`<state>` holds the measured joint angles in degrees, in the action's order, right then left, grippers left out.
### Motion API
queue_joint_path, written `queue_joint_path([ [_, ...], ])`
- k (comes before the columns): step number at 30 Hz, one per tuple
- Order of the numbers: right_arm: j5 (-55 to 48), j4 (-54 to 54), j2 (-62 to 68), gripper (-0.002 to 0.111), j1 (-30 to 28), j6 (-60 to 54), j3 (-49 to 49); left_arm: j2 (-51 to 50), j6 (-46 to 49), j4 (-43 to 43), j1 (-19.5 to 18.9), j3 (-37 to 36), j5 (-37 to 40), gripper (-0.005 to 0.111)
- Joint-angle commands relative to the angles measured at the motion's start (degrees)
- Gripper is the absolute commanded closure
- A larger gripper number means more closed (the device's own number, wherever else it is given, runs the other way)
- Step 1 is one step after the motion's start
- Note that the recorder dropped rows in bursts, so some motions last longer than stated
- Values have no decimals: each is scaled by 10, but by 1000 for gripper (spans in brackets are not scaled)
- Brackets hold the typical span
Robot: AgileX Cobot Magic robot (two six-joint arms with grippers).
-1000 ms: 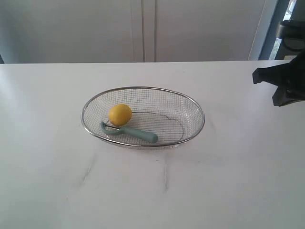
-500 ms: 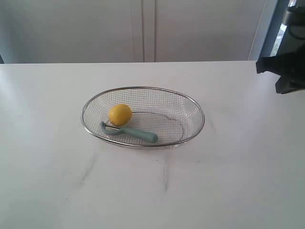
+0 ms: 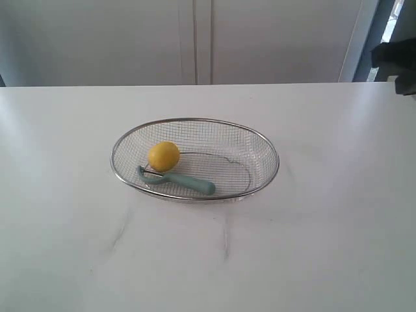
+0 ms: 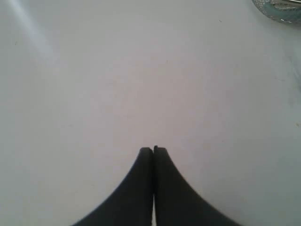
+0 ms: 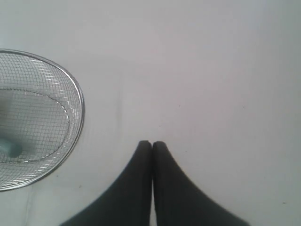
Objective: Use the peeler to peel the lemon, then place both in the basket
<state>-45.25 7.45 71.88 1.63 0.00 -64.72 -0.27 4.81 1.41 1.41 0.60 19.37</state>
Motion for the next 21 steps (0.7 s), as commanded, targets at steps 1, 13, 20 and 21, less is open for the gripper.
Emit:
queue_joint_path([
  [1, 0, -5, -39, 108, -5, 0, 1, 3, -3, 7, -1, -6, 9, 107],
  [13, 6, -6, -232, 108, -5, -13, 80, 3, -3, 7, -1, -6, 9, 107],
  [20, 7, -5, -347, 108, -5, -13, 159, 3, -3, 7, -1, -6, 9, 107],
  [21, 7, -5, -358, 108, -5, -13, 166, 3, -3, 7, -1, -6, 9, 107],
])
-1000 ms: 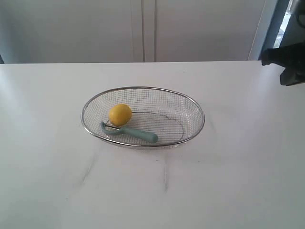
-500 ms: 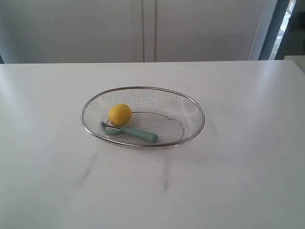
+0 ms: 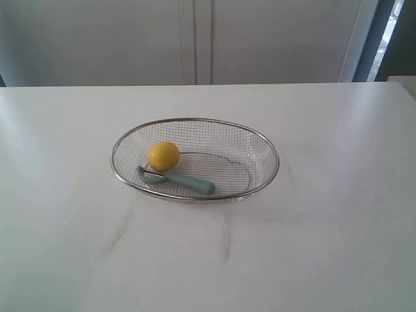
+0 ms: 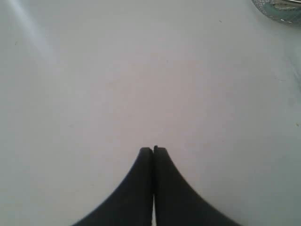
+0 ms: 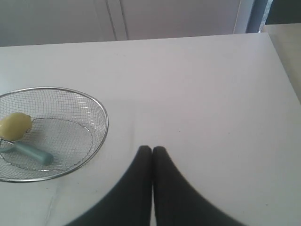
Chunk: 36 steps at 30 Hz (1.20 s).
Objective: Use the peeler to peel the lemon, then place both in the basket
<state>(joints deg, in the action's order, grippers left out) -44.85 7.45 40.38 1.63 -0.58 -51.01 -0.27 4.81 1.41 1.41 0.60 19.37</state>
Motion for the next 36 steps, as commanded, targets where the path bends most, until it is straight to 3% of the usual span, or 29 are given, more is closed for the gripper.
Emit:
queue_joint_path([
  [1, 3, -5, -56, 108, -5, -7, 35, 3, -3, 7, -1, -6, 9, 107],
  [17, -1, -8, -305, 108, -5, -8, 171, 3, -3, 7, -1, -6, 9, 107],
  [24, -51, -22, -404, 108, -5, -9, 204, 3, -3, 7, -1, -6, 9, 107],
  [36, -15, -22, -404, 108, -5, -49, 204, 3, -3, 7, -1, -6, 9, 107],
])
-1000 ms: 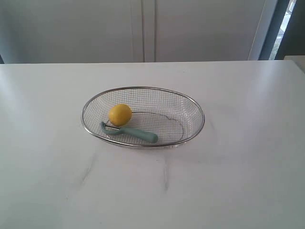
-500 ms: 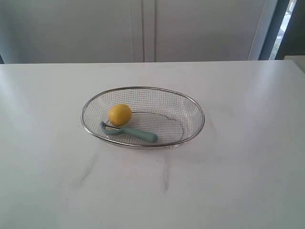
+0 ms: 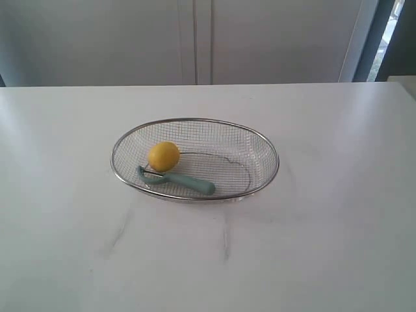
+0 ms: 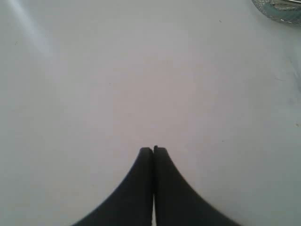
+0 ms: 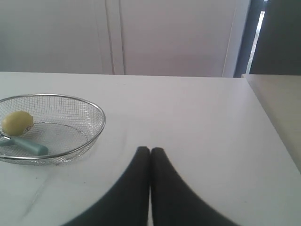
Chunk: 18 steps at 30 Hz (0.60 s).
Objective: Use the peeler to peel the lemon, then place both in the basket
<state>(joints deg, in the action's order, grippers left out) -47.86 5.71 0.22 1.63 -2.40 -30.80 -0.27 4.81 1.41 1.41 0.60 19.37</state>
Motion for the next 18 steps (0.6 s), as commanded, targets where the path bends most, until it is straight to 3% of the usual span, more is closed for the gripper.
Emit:
queue_joint_path([
  [1, 16, -4, -2, 108, -5, -41, 2, 3, -3, 7, -1, -6, 9, 107],
  [8, 23, -7, -2, 108, -5, -70, 7, 3, -3, 7, -1, -6, 9, 107],
  [18, 151, -6, -2, 108, -5, -55, 108, 3, -3, 7, -1, -6, 9, 107],
])
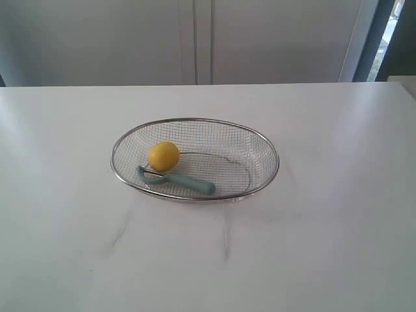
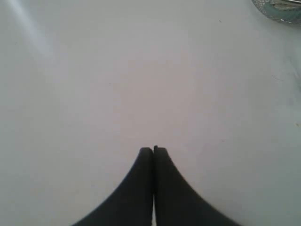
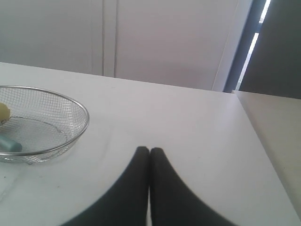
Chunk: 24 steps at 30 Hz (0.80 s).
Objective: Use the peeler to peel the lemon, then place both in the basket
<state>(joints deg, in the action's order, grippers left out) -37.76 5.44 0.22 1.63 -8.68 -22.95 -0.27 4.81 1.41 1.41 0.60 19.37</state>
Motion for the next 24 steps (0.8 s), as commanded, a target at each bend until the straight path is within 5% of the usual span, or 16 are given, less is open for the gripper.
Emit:
queue_joint_path([
  [1, 59, -5, -2, 108, -5, 15, 37, 3, -3, 7, -1, -6, 9, 107],
  [24, 80, -34, -2, 108, -5, 96, 70, 3, -3, 7, -1, -6, 9, 107],
])
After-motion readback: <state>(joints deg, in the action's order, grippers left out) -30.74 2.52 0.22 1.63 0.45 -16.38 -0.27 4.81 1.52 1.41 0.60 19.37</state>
